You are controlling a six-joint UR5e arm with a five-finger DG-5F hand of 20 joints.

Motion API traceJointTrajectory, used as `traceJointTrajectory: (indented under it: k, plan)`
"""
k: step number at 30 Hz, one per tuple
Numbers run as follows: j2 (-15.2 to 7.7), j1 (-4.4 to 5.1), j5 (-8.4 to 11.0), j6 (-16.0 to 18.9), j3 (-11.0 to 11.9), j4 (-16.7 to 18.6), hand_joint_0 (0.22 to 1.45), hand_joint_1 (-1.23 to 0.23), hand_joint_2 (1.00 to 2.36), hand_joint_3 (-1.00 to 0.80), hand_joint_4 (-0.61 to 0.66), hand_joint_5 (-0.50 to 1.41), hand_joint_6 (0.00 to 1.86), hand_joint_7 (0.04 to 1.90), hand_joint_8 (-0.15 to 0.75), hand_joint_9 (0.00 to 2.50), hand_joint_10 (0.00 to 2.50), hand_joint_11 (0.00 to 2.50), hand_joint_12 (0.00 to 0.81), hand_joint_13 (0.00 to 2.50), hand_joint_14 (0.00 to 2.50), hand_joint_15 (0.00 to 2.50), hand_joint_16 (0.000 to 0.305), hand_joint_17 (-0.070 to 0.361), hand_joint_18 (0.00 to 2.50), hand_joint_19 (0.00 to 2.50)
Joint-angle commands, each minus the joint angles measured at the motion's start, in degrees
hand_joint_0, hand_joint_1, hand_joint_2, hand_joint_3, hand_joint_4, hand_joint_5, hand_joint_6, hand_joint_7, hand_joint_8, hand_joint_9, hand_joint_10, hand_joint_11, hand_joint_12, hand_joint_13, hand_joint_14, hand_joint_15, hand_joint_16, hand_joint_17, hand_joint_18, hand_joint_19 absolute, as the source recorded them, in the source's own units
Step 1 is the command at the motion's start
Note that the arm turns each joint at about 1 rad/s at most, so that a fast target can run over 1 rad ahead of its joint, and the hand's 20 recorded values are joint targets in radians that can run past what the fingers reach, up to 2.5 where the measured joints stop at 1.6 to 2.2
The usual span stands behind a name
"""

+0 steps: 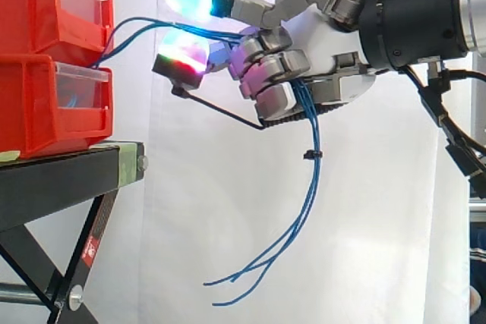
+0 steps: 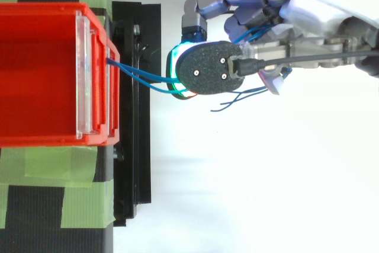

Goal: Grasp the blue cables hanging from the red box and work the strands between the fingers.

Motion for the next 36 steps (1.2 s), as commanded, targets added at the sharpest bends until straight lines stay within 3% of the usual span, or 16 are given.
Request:
traceJointTrajectory:
  k: [1,8,10,13,20,22,24,25,27,28,29,30,31,33,36]
  plan:
    - [-0.01,0.18,0.0,-0.02,-0.01,0.05,0.78,-0.61,1.0,-1.0,0.26,0.19,0.58,1.26,0.417,0.93,2.5,2.5,0.476,1.27,2.5,1.64,0.055,0.124,1.66,1.02]
    - [-0.01,0.36,0.0,-0.02,-0.01,-0.04,0.81,-0.66,1.0,-0.96,0.25,0.14,0.64,1.23,0.417,0.93,2.5,2.5,0.476,1.27,2.5,1.64,0.055,0.124,1.66,1.02]
    - [0.08,0.36,0.0,-0.11,-0.01,-0.04,0.87,-0.68,1.01,-0.74,0.24,0.1,0.73,1.2,0.417,0.93,2.5,2.5,0.476,1.27,2.5,1.64,0.055,0.124,1.66,1.02]
    - [-0.01,0.36,-0.09,-0.02,-0.01,-0.04,0.9,-0.69,1.01,-0.58,0.23,0.03,0.88,1.14,0.417,0.93,2.5,2.5,0.476,1.27,2.5,1.64,0.055,0.124,1.66,1.02]
    - [-0.01,0.36,0.09,-0.11,-0.01,0.05,0.95,-0.67,1.02,-0.33,0.21,-0.04,1.03,1.08,0.417,0.93,2.5,2.5,0.476,1.27,2.5,1.64,0.055,0.124,1.66,1.02]
    - [-0.01,0.36,0.09,-0.28,-0.01,0.05,0.98,-0.63,1.01,-0.13,0.23,-0.07,1.13,1.02,0.417,0.93,2.5,2.5,0.476,1.27,2.5,1.64,0.055,0.124,1.66,1.02]
    - [-0.01,0.36,0.09,-0.37,-0.01,0.05,1.04,-0.57,1.01,-0.01,0.22,-0.03,1.08,1.02,0.417,0.93,2.5,2.5,0.476,1.27,2.5,1.64,0.055,0.124,1.66,1.02]
    - [-0.01,0.36,0.09,-0.28,-0.01,0.05,1.04,-0.56,1.01,0.0,0.21,0.04,0.96,1.07,0.417,0.93,2.5,2.5,0.476,1.27,2.5,1.64,0.055,0.124,1.66,1.02]
    - [-0.01,0.36,0.09,-0.37,-0.01,0.05,1.05,-0.55,1.01,-0.04,0.2,0.07,0.9,1.09,0.417,0.93,2.5,2.5,0.476,1.27,2.5,1.64,0.055,0.124,1.66,1.02]
    - [-0.01,0.36,0.09,-0.37,-0.01,0.05,1.01,-0.54,1.01,-0.18,0.21,0.14,0.66,1.17,0.417,0.93,2.5,2.5,0.476,1.27,2.5,1.64,0.055,0.124,1.66,1.02]
    - [-0.01,0.36,0.09,-0.37,-0.01,0.05,0.98,-0.53,1.01,-0.24,0.21,0.15,0.63,1.18,0.417,0.93,2.5,2.5,0.476,1.27,2.5,1.64,0.055,0.124,1.66,1.02]
    - [-0.01,0.36,0.09,-0.37,-0.01,0.05,0.9,-0.49,1.02,-0.53,0.2,0.19,0.37,1.3,0.417,0.93,2.5,2.5,0.476,1.27,2.5,1.64,0.055,0.124,1.66,1.02]
    - [-0.01,0.36,0.17,-0.37,-0.01,0.05,0.86,-0.48,1.01,-0.69,0.2,0.19,0.32,1.33,0.417,0.93,2.5,2.5,0.476,1.27,2.5,1.64,0.055,0.124,1.66,1.02]
    - [-0.01,0.36,0.17,-0.37,-0.01,0.05,0.82,-0.47,1.01,-0.78,0.21,0.17,0.33,1.33,0.417,0.93,2.5,2.5,0.476,1.27,2.5,1.64,0.055,0.124,1.66,1.02]
    - [-0.01,0.36,-0.09,-0.28,-0.01,0.05,0.81,-0.56,1.01,-0.76,0.23,0.09,0.46,1.26,0.417,0.93,2.5,2.5,0.476,1.27,2.5,1.64,0.055,0.124,1.66,1.02]
